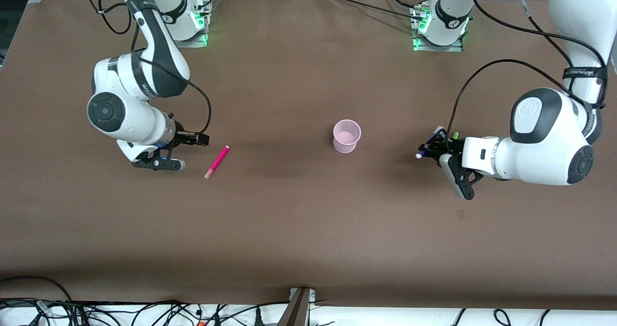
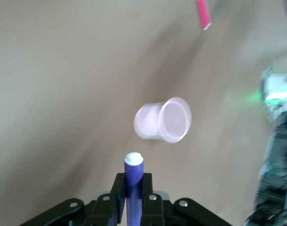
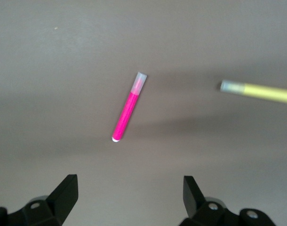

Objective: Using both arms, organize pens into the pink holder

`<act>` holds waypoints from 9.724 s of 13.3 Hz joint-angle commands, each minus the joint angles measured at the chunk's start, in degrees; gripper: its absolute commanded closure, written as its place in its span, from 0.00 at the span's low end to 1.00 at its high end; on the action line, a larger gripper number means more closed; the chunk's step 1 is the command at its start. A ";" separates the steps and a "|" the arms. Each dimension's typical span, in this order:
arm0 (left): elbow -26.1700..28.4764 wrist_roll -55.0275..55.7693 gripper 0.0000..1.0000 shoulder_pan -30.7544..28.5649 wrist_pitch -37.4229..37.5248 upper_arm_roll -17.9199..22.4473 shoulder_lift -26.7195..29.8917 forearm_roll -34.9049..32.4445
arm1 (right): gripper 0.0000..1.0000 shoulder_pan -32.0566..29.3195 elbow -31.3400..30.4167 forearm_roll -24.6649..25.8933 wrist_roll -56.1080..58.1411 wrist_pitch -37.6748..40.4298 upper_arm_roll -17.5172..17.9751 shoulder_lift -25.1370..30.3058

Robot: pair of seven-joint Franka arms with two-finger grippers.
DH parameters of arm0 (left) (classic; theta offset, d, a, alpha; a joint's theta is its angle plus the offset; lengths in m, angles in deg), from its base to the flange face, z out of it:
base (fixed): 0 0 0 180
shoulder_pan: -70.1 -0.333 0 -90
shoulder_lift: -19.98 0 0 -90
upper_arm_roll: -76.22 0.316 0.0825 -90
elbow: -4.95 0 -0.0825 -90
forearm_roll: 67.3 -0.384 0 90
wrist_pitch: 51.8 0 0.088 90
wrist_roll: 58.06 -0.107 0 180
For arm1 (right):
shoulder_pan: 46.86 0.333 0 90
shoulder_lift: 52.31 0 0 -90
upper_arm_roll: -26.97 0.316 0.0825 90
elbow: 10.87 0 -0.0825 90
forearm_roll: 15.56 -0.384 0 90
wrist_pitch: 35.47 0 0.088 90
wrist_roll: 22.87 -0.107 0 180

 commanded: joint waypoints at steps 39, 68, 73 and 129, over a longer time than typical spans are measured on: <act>7.91 -5.36 0.00 -3.20 -11.50 -8.97 6.54 1.34 | 1.00 3.82 3.10 -16.83 -10.48 -7.51 -0.05 -14.90; 10.88 45.21 0.00 18.41 5.58 33.05 35.64 -23.65 | 1.00 24.65 24.48 -78.46 -54.96 -34.28 9.00 -26.32; 8.50 45.48 0.00 19.03 5.58 32.61 33.61 -23.30 | 1.00 25.00 26.76 -78.81 -53.55 -34.28 9.00 -29.04; 7.09 45.21 0.00 18.50 7.60 32.26 32.91 -23.65 | 0.00 -5.93 9.45 4.05 30.03 24.51 -7.00 20.26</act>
